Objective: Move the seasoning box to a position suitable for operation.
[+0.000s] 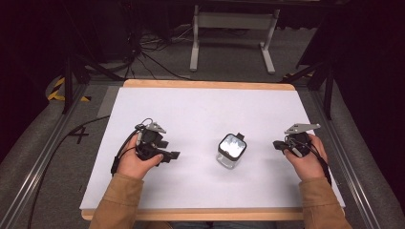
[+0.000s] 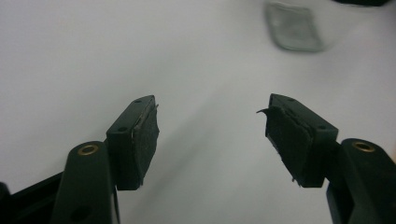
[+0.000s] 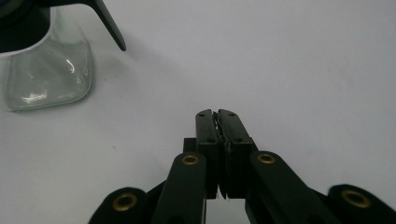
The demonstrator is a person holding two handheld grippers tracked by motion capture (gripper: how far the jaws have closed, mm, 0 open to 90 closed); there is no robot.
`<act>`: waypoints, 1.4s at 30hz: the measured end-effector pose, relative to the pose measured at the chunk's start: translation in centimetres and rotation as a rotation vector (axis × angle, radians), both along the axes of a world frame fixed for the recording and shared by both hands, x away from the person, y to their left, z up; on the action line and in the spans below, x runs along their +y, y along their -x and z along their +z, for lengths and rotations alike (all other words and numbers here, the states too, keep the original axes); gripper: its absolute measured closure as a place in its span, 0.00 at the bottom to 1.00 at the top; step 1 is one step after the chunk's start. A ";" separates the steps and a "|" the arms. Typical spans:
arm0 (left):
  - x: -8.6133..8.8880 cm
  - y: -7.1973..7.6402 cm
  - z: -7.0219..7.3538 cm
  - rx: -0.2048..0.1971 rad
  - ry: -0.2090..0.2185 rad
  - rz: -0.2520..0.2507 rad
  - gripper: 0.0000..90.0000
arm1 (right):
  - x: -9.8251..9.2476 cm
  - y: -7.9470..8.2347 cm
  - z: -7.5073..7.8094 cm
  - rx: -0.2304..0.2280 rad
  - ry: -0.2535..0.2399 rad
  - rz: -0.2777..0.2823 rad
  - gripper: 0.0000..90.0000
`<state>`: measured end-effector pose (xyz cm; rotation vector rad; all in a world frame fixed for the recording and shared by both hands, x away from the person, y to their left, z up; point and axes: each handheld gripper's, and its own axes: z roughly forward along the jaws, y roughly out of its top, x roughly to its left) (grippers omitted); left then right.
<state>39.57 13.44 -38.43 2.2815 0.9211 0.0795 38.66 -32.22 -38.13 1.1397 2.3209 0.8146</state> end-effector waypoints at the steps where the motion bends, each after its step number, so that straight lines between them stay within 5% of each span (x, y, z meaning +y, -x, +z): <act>1: 0.0 -0.1 0.2 0.000 -0.012 0.015 0.58 | 0.1 0.1 0.0 -0.009 0.010 0.014 0.96; 4: 0.1 -0.2 0.3 0.011 0.032 0.011 0.63 | 0.3 0.4 -0.1 0.027 0.002 0.018 0.94; 10: -0.5 -0.4 0.5 -0.033 0.017 0.035 0.64 | 0.1 1.3 0.3 0.041 -0.109 -0.004 0.99; 14: -1.4 -0.6 0.7 -0.064 0.004 0.019 0.71 | 0.5 2.0 0.7 0.026 -0.104 0.006 0.99; 20: -3.3 -1.5 0.9 -0.029 0.041 -0.060 0.90 | -0.4 3.7 1.4 0.011 -0.115 -0.005 0.99; 29: -7.5 -2.6 0.2 -0.051 0.065 -0.111 0.92 | -1.9 5.3 1.3 0.008 -0.145 -0.013 0.99; 33: -9.3 -3.1 -0.9 -0.069 0.041 -0.114 0.90 | -2.3 6.0 1.2 0.005 -0.145 -0.021 0.99; 42: -11.5 -3.6 -2.5 -0.079 0.056 -0.153 0.93 | -2.6 6.7 0.7 0.008 -0.132 -0.018 0.98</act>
